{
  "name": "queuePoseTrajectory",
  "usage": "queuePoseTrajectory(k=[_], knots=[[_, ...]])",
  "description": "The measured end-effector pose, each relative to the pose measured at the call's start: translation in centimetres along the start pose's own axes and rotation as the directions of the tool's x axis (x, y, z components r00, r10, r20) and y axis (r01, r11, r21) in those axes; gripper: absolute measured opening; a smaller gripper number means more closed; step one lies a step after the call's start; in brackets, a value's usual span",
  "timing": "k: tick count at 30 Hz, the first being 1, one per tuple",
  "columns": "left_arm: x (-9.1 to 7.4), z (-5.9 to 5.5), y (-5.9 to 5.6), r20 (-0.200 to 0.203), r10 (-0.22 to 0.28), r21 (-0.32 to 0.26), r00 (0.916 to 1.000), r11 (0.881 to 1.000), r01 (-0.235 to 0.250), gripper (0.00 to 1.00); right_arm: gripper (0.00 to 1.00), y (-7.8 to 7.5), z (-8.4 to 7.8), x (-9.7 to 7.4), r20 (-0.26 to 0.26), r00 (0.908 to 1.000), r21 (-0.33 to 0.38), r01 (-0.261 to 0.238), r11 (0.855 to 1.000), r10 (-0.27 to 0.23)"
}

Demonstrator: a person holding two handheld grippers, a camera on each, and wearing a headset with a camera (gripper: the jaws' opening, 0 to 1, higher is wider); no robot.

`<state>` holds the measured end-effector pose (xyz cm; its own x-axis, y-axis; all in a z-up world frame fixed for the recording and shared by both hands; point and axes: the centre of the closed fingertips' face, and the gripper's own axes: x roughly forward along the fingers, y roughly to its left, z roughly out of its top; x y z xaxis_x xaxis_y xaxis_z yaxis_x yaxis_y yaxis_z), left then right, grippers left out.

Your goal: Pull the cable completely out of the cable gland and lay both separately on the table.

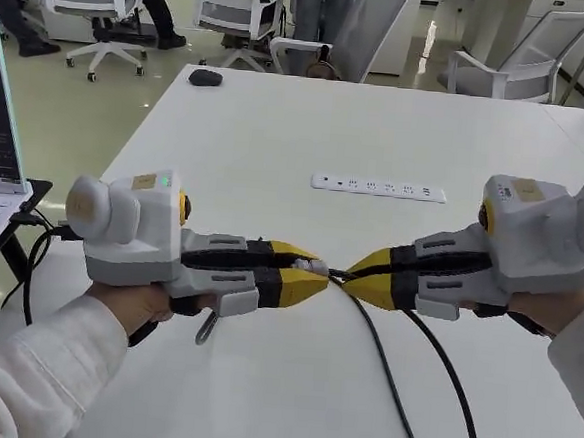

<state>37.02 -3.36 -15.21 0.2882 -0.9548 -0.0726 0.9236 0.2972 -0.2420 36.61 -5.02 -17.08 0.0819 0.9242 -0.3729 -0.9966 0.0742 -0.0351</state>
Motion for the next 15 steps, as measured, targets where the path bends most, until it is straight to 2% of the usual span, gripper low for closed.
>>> queuePoseTrajectory(k=[6,15], knots=[[-0.1,-0.1,0.1,0.003,0.006,-0.004,1.0,1.0,-0.006,0.16,0.03,-0.3,-1.2,-0.9,-0.023,0.9996,0.013,0.016,1.0,-0.016],[0.1,-0.5,0.2,-0.011,0.004,-0.003,0.9999,1.0,-0.005,0.16,0.03,-0.9,-4.0,-2.1,-0.074,0.9964,0.047,0.045,0.998,-0.041]])
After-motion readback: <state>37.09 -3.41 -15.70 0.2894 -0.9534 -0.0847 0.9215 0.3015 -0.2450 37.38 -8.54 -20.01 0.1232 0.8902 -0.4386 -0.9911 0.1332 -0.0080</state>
